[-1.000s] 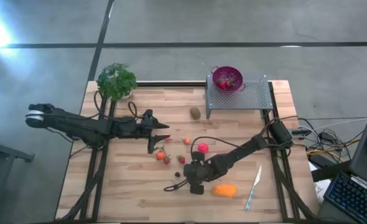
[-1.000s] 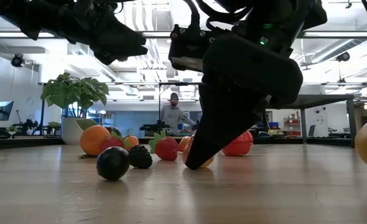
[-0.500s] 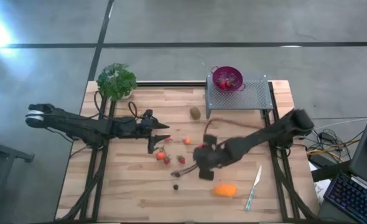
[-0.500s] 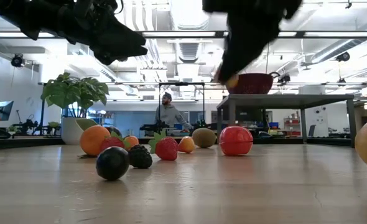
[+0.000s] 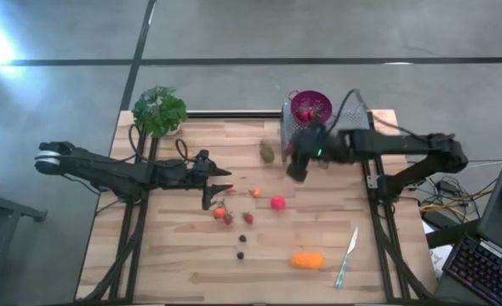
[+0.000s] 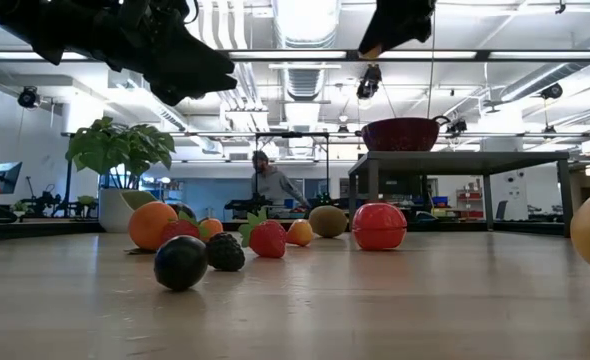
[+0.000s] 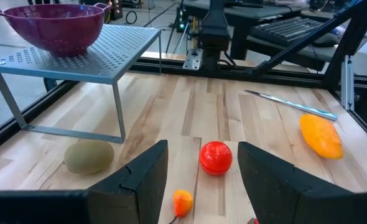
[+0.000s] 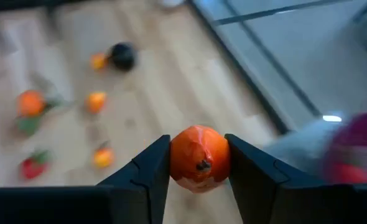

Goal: Pick & Place Fruit
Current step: Put the peach into the violet strainer bowl on the shelf

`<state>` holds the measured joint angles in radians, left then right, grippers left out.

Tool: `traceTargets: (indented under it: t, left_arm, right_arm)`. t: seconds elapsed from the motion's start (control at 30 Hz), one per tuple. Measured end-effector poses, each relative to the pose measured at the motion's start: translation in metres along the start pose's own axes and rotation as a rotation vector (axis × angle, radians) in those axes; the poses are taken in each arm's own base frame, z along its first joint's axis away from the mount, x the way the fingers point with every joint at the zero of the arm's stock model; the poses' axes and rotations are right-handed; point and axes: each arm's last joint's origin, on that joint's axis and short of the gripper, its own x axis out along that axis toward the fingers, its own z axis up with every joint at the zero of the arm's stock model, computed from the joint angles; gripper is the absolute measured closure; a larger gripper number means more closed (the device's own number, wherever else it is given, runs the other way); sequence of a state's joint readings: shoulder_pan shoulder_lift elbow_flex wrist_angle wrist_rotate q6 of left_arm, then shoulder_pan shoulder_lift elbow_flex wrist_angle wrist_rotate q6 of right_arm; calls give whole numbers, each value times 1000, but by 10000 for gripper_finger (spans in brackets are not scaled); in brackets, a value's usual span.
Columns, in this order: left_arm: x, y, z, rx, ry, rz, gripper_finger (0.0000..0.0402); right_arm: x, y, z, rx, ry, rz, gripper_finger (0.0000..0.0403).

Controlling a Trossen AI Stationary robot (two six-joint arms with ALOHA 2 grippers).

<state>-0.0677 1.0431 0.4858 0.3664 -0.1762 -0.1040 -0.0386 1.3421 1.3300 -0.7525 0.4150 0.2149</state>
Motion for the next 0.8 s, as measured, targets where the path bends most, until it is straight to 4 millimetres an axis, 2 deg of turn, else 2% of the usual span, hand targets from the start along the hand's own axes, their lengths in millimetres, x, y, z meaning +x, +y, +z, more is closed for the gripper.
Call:
traceTargets:
  t: [0.2, 0.4, 0.57, 0.8]
  left_arm:
    - [0, 0, 0, 0, 0, 0, 202]
    - [0, 0, 0, 2, 0, 0, 202]
    - [0, 0, 0, 2, 0, -1, 202]
    - [0, 0, 0, 4, 0, -1, 202]
  right_arm:
    - [-2, -62, 7, 135, -11, -44, 268]
    - [10, -109, 5, 231, 23, -99, 274]
    - [28, -132, 1, 281, 79, -159, 261]
    - [53, -147, -6, 287, 159, -192, 271]
